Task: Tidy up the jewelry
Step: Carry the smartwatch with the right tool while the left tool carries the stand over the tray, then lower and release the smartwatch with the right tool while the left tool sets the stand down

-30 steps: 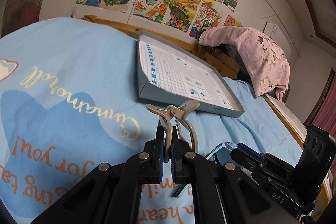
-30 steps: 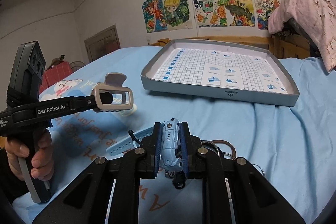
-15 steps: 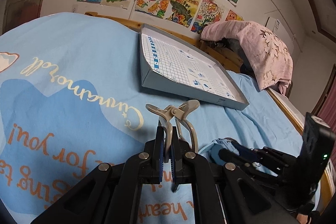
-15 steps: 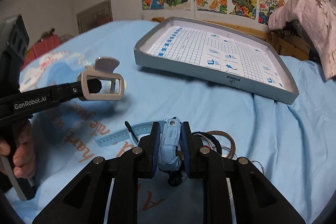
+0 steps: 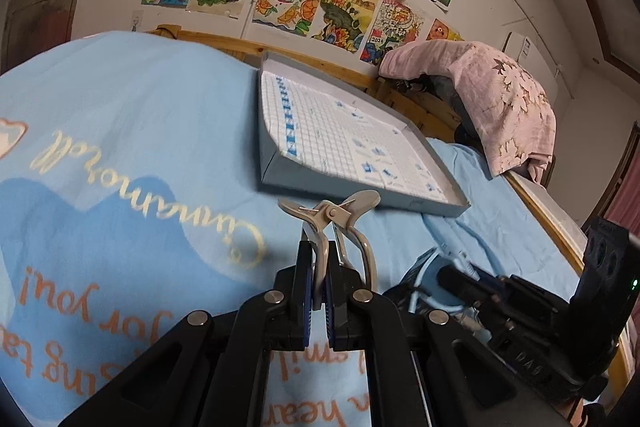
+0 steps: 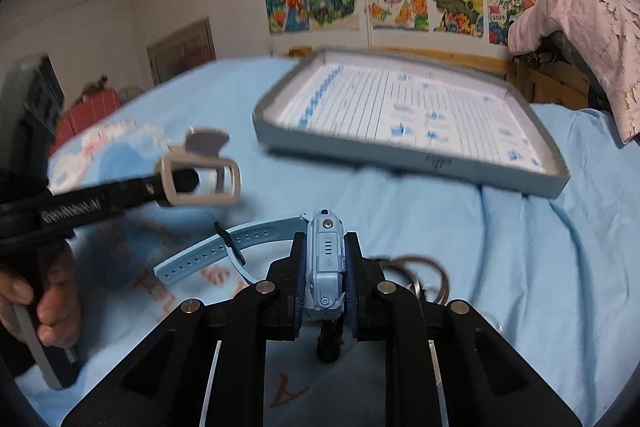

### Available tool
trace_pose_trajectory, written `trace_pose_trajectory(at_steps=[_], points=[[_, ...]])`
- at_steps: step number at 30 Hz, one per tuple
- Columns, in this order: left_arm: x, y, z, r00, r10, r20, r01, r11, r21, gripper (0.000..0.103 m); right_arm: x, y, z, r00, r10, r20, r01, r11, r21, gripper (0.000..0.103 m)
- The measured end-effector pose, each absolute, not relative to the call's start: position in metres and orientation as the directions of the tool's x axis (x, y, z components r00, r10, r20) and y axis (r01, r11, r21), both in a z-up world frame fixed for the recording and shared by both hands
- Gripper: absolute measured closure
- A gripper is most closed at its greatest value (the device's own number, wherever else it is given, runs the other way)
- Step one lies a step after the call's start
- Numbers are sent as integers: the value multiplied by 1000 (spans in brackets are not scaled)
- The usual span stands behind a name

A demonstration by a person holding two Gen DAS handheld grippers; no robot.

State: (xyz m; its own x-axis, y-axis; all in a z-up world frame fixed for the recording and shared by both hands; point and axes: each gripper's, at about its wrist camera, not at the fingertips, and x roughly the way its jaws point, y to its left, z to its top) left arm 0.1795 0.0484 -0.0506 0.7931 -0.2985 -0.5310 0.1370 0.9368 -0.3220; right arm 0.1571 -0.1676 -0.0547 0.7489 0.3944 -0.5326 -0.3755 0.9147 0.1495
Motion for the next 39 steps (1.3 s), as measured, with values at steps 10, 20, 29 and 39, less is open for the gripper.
trace_pose_trajectory(at_steps=[10,20,29,39], points=[[251,37,-16,821,-284,-495,138,940,-312,98,228,-194,-30,842,336,-423,-280,941,191,88],[311,19,-24,778,-267,-569,134,955,-264,98,317,-189,-47,831,266,-488,-211,963,167,88],[317,17,-32,754,-236,-613,108,965,-239,96,332,-180,-68,802,260,-538,-194,965,178,87],[305,24,-30,757,-199,-622,74,972,-221,65,318,-190,-66,810,249,-531,-174,967,189,70]])
